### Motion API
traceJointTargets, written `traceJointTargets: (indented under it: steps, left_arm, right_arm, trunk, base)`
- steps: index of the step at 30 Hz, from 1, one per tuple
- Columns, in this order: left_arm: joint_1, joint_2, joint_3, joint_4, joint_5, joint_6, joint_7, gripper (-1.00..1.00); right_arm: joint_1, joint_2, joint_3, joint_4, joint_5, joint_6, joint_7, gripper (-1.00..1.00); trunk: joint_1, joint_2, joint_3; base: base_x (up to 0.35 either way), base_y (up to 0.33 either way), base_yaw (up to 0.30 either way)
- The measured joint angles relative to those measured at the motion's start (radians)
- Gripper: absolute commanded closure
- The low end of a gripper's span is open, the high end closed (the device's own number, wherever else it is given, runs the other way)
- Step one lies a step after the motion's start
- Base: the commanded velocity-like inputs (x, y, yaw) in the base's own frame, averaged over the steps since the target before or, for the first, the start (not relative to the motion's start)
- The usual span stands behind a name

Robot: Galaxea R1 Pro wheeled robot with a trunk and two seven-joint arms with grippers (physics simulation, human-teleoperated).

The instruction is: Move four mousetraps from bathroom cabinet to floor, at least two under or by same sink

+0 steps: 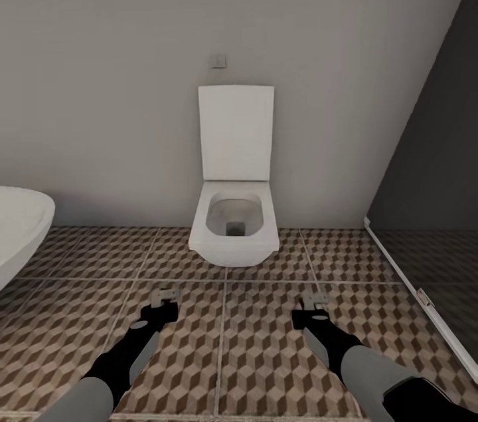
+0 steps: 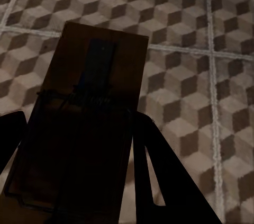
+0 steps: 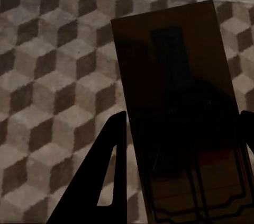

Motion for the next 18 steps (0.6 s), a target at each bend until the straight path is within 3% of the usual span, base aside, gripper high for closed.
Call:
traceJointTargets:
  steps: [18]
  left_arm:
    - [0.000, 0.002, -0.001, 0.000, 0.001, -0.001, -0.001, 1.00]
  right_arm:
    - [0.000, 0.000, 0.000, 0.000, 0.000, -0.001, 0.000, 1.00]
  trunk:
    - [0.008, -0.004, -0.070]
  base:
    - [0.000, 0.000, 0.000]
